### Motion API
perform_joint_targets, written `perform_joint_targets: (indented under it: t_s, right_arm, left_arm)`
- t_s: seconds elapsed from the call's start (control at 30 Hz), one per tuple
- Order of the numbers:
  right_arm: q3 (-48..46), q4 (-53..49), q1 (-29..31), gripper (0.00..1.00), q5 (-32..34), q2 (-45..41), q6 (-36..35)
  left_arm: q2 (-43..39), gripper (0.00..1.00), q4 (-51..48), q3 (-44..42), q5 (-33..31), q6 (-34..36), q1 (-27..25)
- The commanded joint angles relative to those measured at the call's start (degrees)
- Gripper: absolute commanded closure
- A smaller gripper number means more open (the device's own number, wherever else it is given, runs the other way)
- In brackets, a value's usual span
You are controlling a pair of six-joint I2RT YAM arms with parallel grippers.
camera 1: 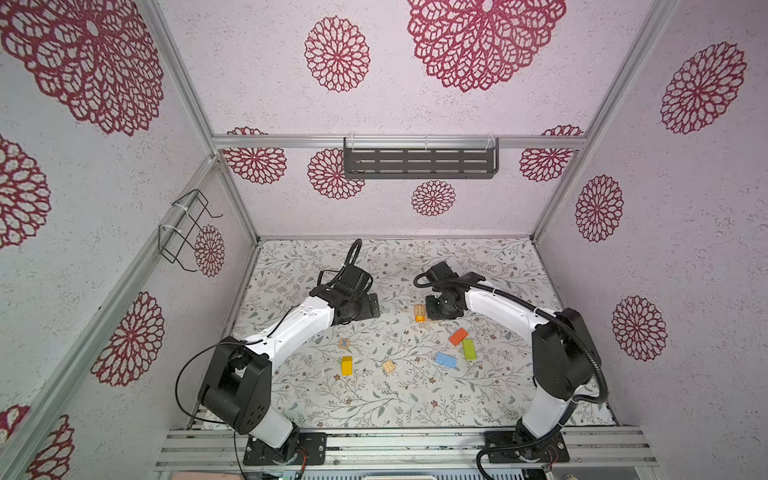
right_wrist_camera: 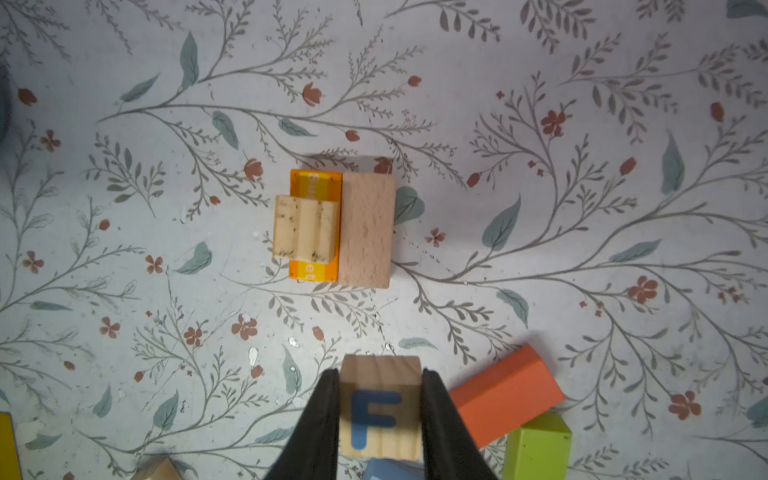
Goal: Build the wood block tower
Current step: 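Carry the F cube with the right gripper toward the block stack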
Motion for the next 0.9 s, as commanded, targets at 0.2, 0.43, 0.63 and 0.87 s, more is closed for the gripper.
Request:
perform_joint_targets:
  t_s: [0.2, 0.43, 0.63, 0.87]
  right_arm:
    - [8.1, -1.8, -2.6, 0.71, -2.7, 6.2, -4.4]
    - [10.9, -1.6, -3.1, 0.71, -3.9, 9.6, -4.6]
    - [11.5, -1.1, -3.3, 0.71, -4.5, 11.3, -4.5]
    - [11.1, 0.3, -4.1, 0.71, -5.3, 11.5, -3.1]
  left_arm:
    - [2.6, 0.03, -3.1, 4.7, 0.3, 1.8, 1.7]
    - [2.7, 0.03, -4.7, 5.7, 0.3, 2.6, 2.3]
    - [1.9, 0.03, -5.1, 4.9, 0.3, 2.8, 2.8]
    - [1.9, 0.03, -5.2, 5.0, 0.7, 2.9, 3.0]
